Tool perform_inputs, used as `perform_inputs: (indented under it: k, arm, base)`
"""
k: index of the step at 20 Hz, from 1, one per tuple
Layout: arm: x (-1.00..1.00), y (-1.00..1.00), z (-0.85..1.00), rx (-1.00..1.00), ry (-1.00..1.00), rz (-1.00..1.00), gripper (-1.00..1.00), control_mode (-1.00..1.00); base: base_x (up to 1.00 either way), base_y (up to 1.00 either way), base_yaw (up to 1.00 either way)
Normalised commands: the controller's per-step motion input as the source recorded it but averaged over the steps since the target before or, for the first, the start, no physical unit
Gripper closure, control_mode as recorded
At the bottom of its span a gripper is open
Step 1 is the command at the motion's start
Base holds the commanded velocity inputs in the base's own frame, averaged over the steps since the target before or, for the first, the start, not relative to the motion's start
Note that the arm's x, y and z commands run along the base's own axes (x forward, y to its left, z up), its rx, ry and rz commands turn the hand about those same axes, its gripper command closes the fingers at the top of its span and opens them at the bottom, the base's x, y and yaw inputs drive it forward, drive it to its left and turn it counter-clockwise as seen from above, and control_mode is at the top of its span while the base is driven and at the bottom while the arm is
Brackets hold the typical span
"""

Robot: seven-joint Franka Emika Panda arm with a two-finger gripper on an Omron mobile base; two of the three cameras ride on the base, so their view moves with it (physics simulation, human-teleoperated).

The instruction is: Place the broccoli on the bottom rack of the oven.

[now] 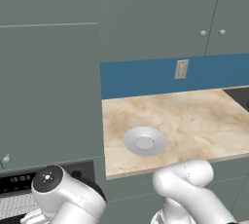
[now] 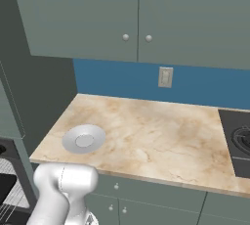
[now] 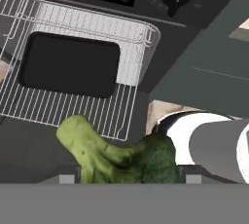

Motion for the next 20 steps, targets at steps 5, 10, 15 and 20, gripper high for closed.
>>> perform_inputs:
  k: [5, 10, 15, 20]
  arm:
    - [0.00, 0.74, -0.35, -0.07, -0.01, -0.17, 1.00, -1.00]
    - [0.01, 0.63, -0.37, -0.05, -0.01, -0.10, 1.00, -1.00]
    - [0.04, 0.31, -0.23, -0.02, 0.00, 0.00, 1.00, -1.00]
    - [0.29, -0.18, -0.46, 0.00, -0.03, 0.00, 1.00, -1.00]
  base:
    - [0.00, 0.00, 0.00]
    - [0.00, 0.00, 0.00]
    - [0.00, 0.00, 0.00]
    - [0.00, 0.00, 0.00]
